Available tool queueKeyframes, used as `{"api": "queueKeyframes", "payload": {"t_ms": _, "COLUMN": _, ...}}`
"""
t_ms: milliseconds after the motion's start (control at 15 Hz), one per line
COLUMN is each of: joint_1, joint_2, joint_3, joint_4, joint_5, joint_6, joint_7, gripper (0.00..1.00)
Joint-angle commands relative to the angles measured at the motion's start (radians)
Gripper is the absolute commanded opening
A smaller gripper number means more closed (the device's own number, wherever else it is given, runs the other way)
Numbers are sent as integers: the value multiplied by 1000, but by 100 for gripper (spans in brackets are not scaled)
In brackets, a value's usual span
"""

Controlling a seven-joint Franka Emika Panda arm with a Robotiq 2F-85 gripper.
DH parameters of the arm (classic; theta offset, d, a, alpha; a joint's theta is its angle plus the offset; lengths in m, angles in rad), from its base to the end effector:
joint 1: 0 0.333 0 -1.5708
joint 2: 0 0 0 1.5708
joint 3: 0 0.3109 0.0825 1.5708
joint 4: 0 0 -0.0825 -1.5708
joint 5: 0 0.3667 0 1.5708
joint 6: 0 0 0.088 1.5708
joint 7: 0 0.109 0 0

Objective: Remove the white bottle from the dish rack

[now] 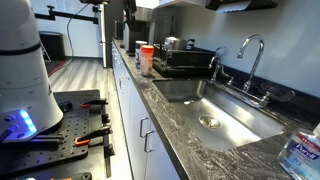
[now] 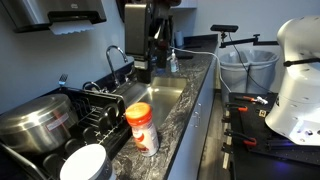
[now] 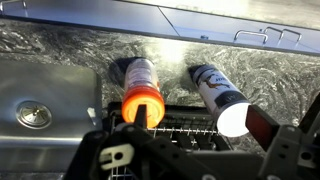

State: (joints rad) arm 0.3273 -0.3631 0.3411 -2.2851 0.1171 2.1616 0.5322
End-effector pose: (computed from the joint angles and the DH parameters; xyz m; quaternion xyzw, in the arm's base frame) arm 0.3467 0.2948 0.5089 -0.9931 -0.0369 -0.0964 0.0558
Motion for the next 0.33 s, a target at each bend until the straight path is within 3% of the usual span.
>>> {"api": "queueKeyframes", "payload": {"t_ms": 0, "joint_1": -22, "joint_2": -72, "joint_3": -7, "joint_4": -72, "joint_5": 66, "joint_6": 7, "joint_7": -18, "gripper": 100}}
{"api": "queueKeyframes", "payload": {"t_ms": 267, "joint_1": -39, "joint_2": -57, "joint_3": 11, "joint_4": -59, "joint_5": 58, "joint_6": -3, "joint_7": -8, "gripper": 100}}
